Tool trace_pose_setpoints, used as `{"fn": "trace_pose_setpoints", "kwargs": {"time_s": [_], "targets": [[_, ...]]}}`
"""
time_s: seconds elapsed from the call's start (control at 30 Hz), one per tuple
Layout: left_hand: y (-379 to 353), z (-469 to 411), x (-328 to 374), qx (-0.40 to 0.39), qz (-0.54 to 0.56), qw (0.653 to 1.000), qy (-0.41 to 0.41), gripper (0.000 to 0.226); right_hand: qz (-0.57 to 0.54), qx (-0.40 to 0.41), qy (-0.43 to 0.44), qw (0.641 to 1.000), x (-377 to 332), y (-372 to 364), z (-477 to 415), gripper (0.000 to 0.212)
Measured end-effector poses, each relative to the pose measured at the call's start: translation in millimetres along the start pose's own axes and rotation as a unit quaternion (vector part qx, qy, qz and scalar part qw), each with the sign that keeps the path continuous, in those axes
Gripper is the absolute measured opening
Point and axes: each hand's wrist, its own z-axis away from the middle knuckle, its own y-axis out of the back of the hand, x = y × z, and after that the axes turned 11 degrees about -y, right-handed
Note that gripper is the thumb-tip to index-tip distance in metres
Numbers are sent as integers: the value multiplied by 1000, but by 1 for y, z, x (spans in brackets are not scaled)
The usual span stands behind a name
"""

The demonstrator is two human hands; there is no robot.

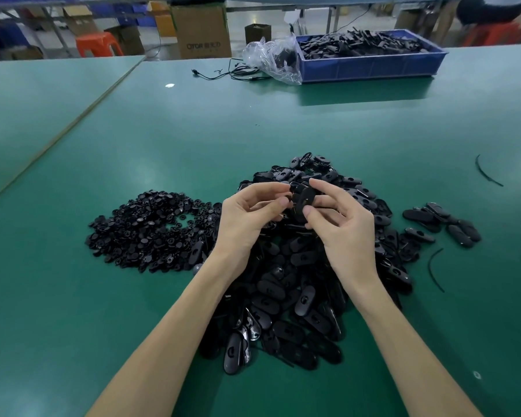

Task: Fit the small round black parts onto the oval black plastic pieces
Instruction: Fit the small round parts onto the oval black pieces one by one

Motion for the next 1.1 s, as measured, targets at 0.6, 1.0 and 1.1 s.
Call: {"fn": "trace_pose_setpoints", "kwargs": {"time_s": [0.6,1.0,1.1], "targets": [[0,0,-1,0,25,1000,17,20,47,6,2,999,1,-3,3,38],[1,0,1,-10,-13,1000,10,17,79,9,12,997,1,-5,4,41],[1,0,1,4,-19,1000,23,16,61,4,-1,998,1,-5,4,37]]}}
